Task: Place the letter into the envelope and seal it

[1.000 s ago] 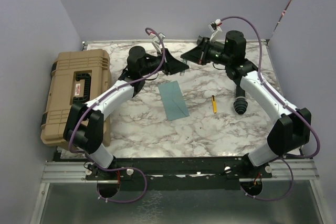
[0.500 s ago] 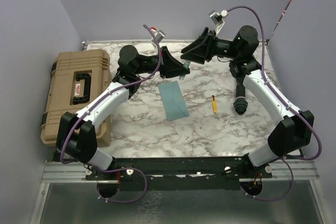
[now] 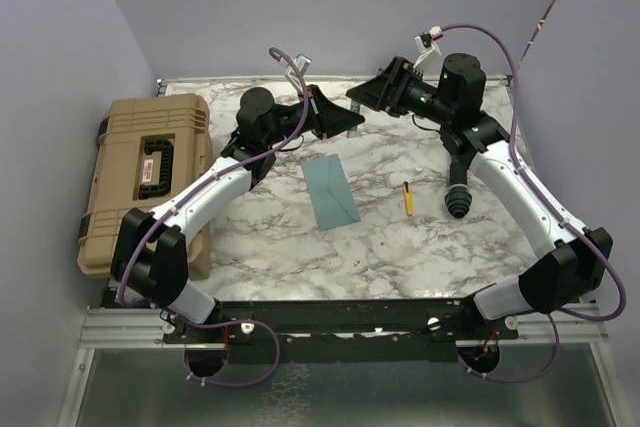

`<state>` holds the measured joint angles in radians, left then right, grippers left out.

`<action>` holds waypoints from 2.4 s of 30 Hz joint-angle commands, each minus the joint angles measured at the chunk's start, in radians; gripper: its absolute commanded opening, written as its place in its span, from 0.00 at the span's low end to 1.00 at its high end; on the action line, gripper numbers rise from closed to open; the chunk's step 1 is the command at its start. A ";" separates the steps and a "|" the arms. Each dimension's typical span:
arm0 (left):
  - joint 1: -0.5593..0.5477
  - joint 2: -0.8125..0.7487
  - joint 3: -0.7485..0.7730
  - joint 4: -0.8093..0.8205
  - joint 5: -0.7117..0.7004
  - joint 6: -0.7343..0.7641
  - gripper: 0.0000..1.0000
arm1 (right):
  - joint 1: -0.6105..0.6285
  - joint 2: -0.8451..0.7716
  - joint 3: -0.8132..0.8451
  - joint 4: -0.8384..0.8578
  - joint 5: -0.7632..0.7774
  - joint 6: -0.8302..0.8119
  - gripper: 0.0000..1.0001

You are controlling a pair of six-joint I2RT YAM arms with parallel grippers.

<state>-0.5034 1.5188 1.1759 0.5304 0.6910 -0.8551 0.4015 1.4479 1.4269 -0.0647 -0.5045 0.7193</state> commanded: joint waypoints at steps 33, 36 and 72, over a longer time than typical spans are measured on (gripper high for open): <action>-0.037 -0.148 0.048 -0.100 0.177 0.188 0.00 | 0.036 0.001 -0.040 0.442 -0.665 -0.005 0.08; -0.037 -0.163 0.031 -0.153 0.003 0.234 0.00 | 0.055 -0.016 0.027 0.170 -0.390 -0.137 0.48; -0.037 -0.212 0.050 -0.342 -0.166 0.365 0.00 | 0.162 -0.017 0.122 -0.025 -0.040 -0.173 0.00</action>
<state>-0.5377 1.3167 1.2263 0.1761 0.4229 -0.5228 0.5674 1.4631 1.5547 -0.1764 -0.3897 0.5850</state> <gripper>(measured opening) 0.177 0.067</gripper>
